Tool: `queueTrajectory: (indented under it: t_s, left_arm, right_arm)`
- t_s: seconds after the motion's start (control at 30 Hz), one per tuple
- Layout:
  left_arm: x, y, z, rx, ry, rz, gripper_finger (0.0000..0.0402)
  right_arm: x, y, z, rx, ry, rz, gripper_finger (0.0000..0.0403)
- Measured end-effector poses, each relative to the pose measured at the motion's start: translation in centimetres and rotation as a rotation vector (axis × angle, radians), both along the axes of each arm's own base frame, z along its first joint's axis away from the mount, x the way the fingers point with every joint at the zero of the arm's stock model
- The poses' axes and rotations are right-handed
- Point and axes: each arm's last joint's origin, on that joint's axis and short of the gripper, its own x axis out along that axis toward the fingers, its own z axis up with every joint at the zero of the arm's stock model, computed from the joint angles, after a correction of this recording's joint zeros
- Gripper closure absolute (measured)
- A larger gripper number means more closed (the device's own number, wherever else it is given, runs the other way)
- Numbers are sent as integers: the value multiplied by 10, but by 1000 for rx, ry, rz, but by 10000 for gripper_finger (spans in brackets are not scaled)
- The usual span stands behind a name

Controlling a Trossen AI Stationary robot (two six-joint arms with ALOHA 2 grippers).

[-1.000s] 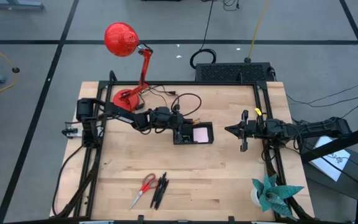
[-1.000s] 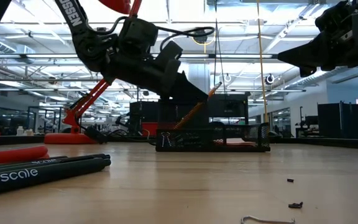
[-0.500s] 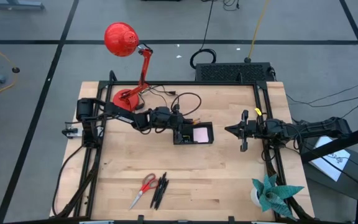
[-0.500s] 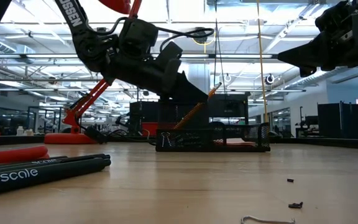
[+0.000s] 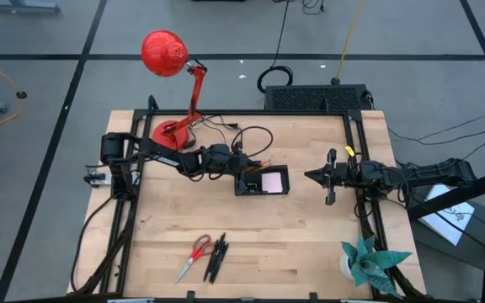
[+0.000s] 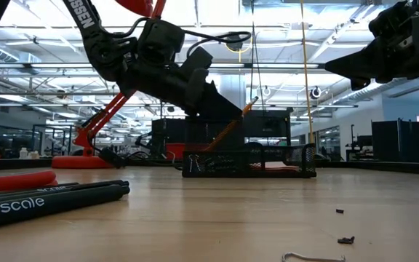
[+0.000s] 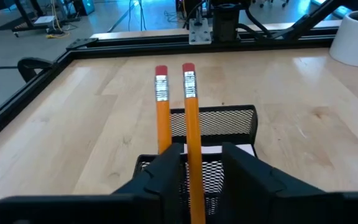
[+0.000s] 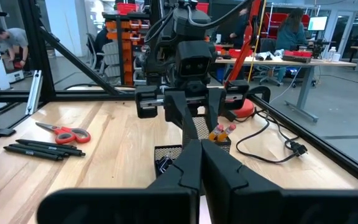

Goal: Pick and place office supplies into organizer
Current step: Put the orange pencil into the black desk organizer, then put the black pen into the black desk organizer

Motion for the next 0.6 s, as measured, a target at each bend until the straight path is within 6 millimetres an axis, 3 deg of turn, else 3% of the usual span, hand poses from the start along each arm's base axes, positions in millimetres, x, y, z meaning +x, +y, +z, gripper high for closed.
queueTrajectory:
  t_s: [0.23, 0.43, 0.6]
  left_arm:
    - [-3, -6, 9, 60, 6, -35, 244]
    - [-20, -19, 54, 144, 2, -9, 242]
    - [-55, -43, 103, 183, 21, 23, 242]
  right_arm:
    - [0, 0, 0, 0, 0, 0, 399]
    - [0, 0, 0, 0, 1, 1, 399]
    - [0, 0, 0, 3, 0, 0, 399]
